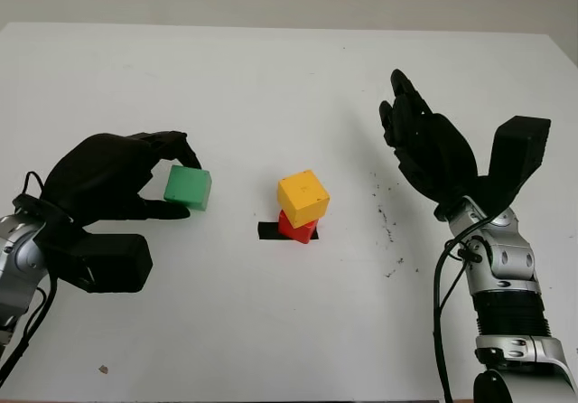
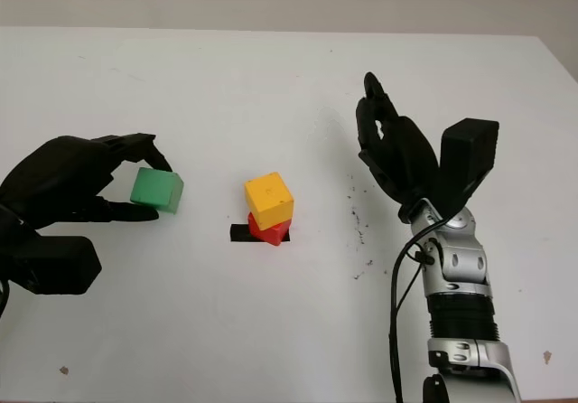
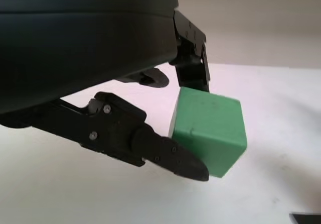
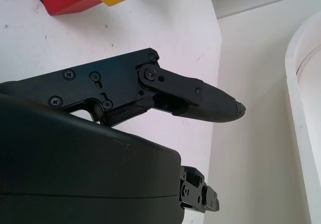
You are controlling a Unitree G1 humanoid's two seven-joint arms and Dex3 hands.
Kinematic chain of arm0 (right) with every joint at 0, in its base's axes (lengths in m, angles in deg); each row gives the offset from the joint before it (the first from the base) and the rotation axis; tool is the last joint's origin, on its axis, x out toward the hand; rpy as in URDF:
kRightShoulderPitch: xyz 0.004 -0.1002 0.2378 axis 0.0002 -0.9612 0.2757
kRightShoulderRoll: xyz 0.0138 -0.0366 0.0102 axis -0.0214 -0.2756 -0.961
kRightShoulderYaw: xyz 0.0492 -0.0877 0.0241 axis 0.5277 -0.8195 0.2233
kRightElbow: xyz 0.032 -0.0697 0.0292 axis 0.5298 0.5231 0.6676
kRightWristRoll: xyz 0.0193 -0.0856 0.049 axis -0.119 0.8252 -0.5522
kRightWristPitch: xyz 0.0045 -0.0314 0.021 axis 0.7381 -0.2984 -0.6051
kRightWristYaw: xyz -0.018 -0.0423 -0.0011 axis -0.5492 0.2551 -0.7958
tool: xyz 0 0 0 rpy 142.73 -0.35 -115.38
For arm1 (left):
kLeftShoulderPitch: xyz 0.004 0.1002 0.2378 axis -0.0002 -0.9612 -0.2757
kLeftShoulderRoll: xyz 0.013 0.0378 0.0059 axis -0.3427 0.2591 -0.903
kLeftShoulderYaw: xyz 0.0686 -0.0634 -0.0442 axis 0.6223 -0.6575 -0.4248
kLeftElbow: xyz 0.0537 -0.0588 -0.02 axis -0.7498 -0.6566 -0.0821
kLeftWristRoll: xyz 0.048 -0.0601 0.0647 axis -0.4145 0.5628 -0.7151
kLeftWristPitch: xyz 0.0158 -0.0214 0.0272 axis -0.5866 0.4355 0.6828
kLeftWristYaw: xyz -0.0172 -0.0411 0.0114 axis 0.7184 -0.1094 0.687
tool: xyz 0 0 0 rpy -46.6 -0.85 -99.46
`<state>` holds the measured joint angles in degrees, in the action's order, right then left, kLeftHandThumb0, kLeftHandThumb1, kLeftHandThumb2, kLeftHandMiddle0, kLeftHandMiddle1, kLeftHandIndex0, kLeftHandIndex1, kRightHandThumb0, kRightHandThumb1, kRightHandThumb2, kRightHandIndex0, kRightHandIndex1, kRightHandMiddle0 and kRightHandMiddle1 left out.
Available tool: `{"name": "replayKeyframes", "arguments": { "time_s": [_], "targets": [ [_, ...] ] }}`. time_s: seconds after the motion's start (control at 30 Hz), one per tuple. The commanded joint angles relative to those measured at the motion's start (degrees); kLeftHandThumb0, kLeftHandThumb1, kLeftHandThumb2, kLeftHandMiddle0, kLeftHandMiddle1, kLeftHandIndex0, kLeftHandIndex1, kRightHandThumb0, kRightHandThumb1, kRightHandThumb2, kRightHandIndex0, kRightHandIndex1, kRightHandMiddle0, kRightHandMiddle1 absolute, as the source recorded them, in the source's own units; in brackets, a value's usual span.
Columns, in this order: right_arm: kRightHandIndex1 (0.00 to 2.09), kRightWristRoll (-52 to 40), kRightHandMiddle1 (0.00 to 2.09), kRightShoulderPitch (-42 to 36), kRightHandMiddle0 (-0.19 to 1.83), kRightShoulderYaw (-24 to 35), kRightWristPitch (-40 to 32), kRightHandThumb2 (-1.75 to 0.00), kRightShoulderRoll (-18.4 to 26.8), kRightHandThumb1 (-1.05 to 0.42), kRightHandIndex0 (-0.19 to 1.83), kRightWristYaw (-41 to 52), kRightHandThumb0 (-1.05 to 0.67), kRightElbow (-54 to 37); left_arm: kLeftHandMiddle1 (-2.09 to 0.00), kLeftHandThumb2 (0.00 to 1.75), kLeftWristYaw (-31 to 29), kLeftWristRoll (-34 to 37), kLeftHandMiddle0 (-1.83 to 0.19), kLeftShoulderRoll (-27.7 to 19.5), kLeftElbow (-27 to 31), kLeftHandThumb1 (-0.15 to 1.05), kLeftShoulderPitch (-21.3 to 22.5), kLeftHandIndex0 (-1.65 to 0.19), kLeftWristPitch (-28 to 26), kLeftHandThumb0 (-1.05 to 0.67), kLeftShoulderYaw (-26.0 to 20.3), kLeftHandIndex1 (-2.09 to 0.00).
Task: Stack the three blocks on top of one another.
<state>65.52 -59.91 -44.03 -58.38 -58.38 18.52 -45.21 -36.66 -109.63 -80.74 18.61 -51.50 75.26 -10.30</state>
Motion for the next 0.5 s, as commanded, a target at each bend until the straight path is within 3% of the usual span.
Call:
{"name": "replayKeyframes", "arguments": {
  "time_s": [0.0, 0.3, 0.47],
  "targets": [
    [0.0, 0.0, 0.0, 0.1, -0.19, -0.3, 0.5, -0.7, -0.3, -1.05, -0.19, 0.1, -0.61, -0.5, -0.06, 0.05, -3.9, 4.5, -0.38, -1.0, 0.7, 1.02, 4.3, -0.33, -0.8, -0.41, -1.1, -1.38],
    [0.0, -0.7, 0.0, -0.6, -0.19, -0.8, -0.1, -0.71, -1.3, -1.05, -0.19, 0.4, -0.55, -0.4, -0.06, 0.06, -20.4, 25.6, -0.38, 3.7, -1.9, 1.04, 16.4, -0.33, -9.1, -0.43, -0.3, -1.43],
    [0.0, -0.4, 0.0, -0.9, -0.19, -1.4, -0.9, -0.71, -1.5, -1.05, -0.19, 1.0, -0.58, -0.6, -0.06, 0.06, -23.9, 30.2, -0.38, 6.5, -1.8, 1.04, 20.2, -0.38, -14.3, -0.47, 0.1, -1.39]
  ]
}}
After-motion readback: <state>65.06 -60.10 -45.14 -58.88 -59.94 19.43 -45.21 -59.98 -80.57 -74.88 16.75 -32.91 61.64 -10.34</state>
